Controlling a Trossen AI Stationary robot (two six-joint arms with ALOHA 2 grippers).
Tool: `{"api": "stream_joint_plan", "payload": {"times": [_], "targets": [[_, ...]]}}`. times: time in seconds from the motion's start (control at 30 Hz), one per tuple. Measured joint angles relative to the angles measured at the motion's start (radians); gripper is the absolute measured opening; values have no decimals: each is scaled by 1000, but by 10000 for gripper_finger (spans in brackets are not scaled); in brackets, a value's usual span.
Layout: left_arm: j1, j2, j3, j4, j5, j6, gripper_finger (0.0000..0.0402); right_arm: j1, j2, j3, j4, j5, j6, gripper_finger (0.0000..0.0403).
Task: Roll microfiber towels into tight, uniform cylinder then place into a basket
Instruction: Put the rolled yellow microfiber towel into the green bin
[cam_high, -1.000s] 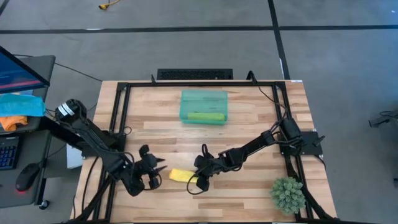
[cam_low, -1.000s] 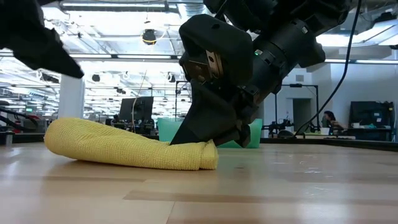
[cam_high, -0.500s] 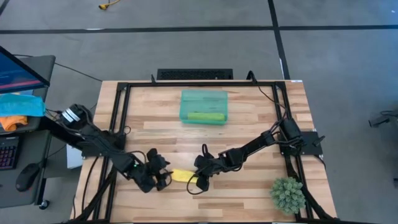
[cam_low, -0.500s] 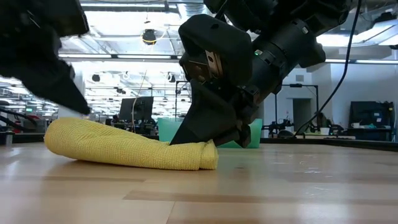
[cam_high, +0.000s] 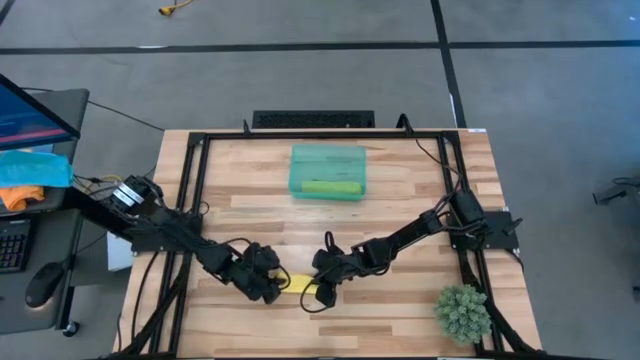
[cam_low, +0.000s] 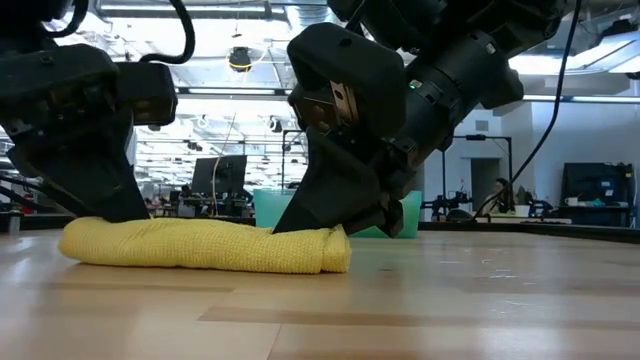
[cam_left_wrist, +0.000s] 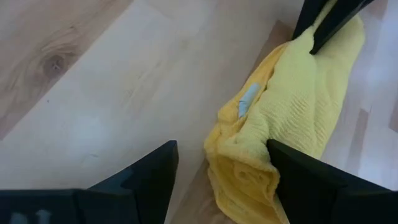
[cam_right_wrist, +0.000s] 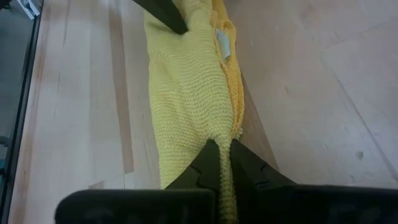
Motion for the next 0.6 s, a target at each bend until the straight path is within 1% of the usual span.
{"api": "stream_joint_plan", "payload": {"times": [0.2, 0.3, 0.37, 0.43, 0.6], "targets": [[14, 49, 5, 21, -1, 2, 237, 4, 0, 0, 0, 3, 0, 28], [13, 50, 3, 41, -3, 45, 220, 5, 0, 0, -1, 5, 0, 30], [6, 54, 3, 61, -4, 91, 197, 5, 0, 0, -1, 5, -2, 27], [4, 55, 9, 68, 0, 124, 164, 5, 0, 0, -4, 5, -8, 23], [3, 57, 25, 74, 10, 174, 59, 5, -2, 1, -9, 4, -34, 22]]}}
